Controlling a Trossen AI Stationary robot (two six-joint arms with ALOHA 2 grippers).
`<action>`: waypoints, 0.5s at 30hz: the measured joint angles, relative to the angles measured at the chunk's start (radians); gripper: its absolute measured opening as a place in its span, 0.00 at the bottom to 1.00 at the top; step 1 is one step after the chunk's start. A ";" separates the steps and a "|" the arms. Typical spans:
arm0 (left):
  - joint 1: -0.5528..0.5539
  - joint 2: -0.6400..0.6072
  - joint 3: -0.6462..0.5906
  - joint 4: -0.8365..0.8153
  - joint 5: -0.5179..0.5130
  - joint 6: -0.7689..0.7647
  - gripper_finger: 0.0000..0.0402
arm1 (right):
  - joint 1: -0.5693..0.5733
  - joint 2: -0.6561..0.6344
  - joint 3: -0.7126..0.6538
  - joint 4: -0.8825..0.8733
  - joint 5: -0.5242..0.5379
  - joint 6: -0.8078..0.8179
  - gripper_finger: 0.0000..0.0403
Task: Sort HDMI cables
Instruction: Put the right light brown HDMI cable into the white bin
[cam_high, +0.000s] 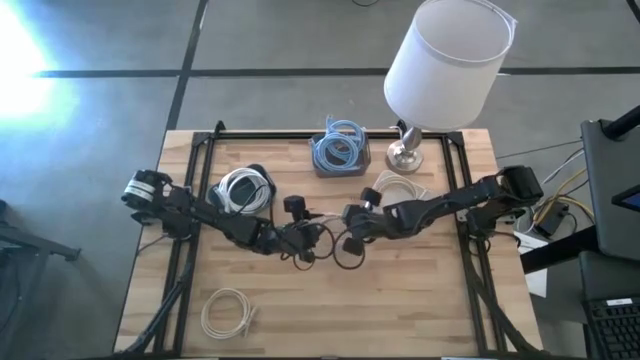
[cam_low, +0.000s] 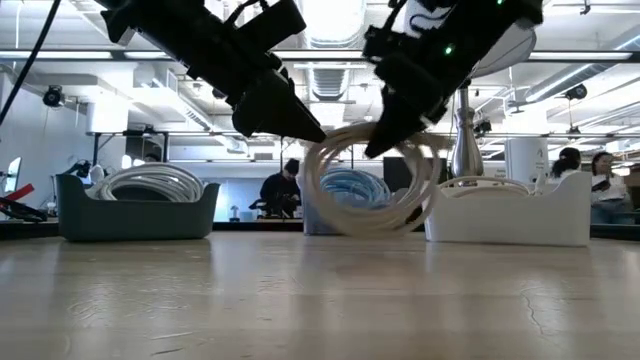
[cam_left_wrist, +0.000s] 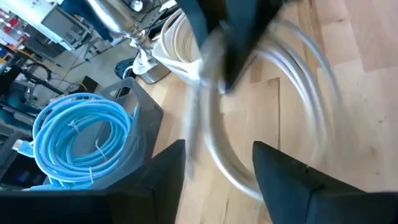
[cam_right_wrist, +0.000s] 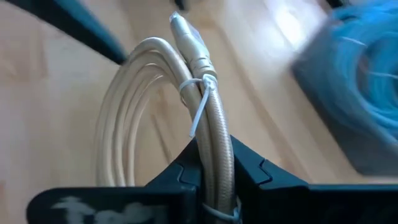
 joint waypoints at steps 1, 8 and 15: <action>0.000 0.000 -0.001 -0.001 0.000 0.000 0.49 | 0.001 -0.013 0.013 -0.047 0.025 0.014 0.11; 0.001 0.001 -0.007 0.001 0.001 -0.010 0.52 | 0.011 -0.125 0.132 -0.513 0.211 0.161 0.09; 0.003 0.002 -0.010 -0.007 0.001 -0.032 0.52 | -0.043 -0.266 0.095 -0.808 0.267 0.358 0.11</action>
